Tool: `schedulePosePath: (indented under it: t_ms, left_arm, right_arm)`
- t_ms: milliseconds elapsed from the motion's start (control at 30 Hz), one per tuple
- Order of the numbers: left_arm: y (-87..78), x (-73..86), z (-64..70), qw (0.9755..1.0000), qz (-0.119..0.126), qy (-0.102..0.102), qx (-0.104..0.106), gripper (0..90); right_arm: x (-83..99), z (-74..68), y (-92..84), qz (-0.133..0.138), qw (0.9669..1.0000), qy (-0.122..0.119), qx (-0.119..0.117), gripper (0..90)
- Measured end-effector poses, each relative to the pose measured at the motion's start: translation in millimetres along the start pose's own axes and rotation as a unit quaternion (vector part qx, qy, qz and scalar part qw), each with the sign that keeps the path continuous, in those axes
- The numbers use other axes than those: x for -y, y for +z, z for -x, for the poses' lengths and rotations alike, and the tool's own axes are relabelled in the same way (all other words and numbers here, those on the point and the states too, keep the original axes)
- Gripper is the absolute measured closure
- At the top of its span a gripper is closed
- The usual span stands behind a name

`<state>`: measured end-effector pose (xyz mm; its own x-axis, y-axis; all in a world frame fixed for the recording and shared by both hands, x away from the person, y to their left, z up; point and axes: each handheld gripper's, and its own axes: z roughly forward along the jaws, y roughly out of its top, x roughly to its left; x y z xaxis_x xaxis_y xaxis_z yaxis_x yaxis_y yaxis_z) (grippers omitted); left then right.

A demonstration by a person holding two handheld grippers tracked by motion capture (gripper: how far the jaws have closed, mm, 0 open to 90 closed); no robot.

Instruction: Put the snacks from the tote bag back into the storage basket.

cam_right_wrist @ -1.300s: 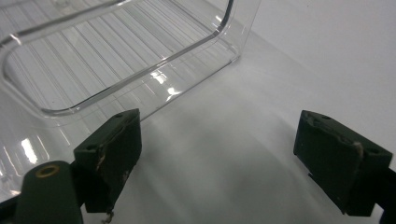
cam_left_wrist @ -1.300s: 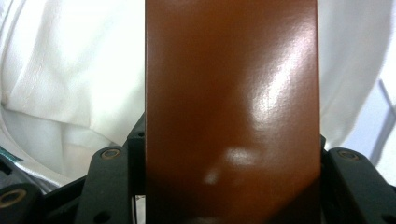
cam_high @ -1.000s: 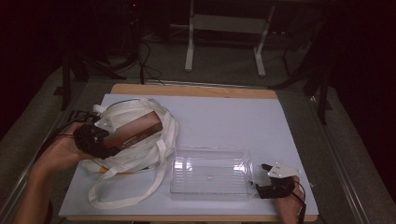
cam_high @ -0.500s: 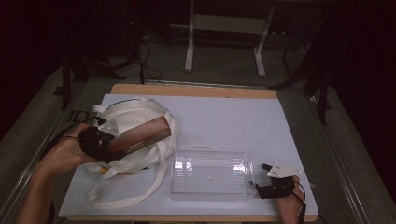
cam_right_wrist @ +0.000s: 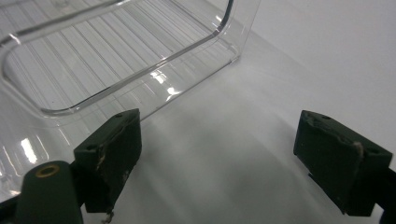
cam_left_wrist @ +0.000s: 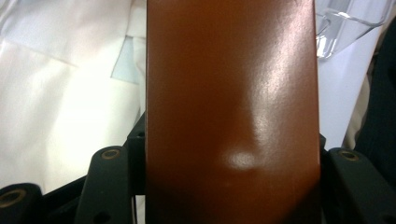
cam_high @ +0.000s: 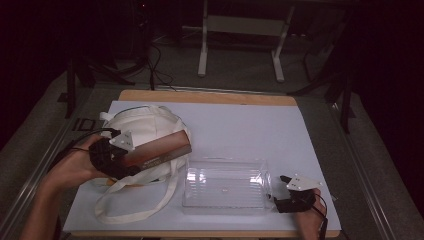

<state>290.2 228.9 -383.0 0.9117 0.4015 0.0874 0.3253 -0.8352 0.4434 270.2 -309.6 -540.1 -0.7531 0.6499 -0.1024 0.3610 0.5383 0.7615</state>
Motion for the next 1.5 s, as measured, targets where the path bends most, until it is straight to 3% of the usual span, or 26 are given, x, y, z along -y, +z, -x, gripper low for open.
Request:
schedulePosePath:
  t_ms: [433,1067,1500]
  left_arm:
    - [7.0,-21.8,15.6,0.9989,-0.008,0.041,0.023,43.8]
    - [20.5,-44.9,34.2,0.9957,-0.016,0.080,0.044,43.7]
    - [28.7,-57.2,44.3,0.9932,-0.008,0.102,0.055,43.7]
  right_arm:
    - [0.0,0.1,0.0,0.001,1.0000,-0.001,0.000,15.0]
    - [0.0,-0.3,-0.1,0.000,1.0000,-0.001,0.001,15.1]
    - [0.0,-0.2,-0.1,0.000,1.0000,-0.001,0.001,15.1]
